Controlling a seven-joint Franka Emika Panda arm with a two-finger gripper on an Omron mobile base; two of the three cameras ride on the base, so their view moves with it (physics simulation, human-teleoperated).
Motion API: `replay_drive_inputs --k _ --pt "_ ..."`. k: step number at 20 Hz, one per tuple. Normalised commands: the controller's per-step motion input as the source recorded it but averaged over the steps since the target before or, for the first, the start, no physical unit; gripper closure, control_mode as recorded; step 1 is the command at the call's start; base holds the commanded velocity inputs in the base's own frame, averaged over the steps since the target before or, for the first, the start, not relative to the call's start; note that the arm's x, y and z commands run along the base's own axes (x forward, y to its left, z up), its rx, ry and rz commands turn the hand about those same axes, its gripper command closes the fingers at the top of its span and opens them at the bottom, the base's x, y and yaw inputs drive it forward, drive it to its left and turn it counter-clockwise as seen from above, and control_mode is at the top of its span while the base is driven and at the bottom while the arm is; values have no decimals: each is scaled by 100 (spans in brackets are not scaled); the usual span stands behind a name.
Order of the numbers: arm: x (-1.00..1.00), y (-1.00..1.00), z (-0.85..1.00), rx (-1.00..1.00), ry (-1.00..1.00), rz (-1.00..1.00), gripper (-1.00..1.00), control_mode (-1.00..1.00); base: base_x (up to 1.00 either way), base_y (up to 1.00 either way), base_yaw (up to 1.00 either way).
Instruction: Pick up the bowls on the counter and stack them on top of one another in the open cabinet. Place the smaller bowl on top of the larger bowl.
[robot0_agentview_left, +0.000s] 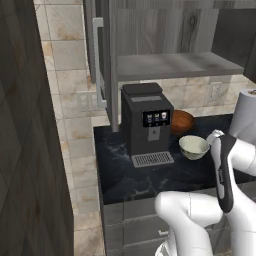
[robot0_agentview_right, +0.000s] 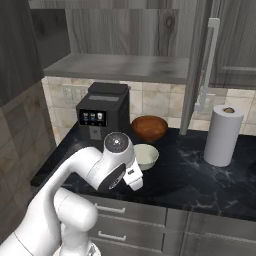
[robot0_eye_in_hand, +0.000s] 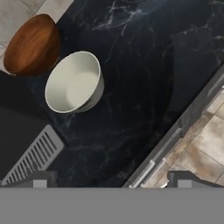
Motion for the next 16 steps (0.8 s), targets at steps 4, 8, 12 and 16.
replay_drive_inputs --k 4,8,12,16 --pt "13 -8 -12 0 0 -2 -100 -100 0 0 0" --pt "13 -7 -13 0 0 -2 -100 -100 0 0 0" --pt "13 -5 -13 0 0 -2 -100 -100 0 0 0" --pt "17 -3 -14 0 0 -1 -100 -100 0 0 0"
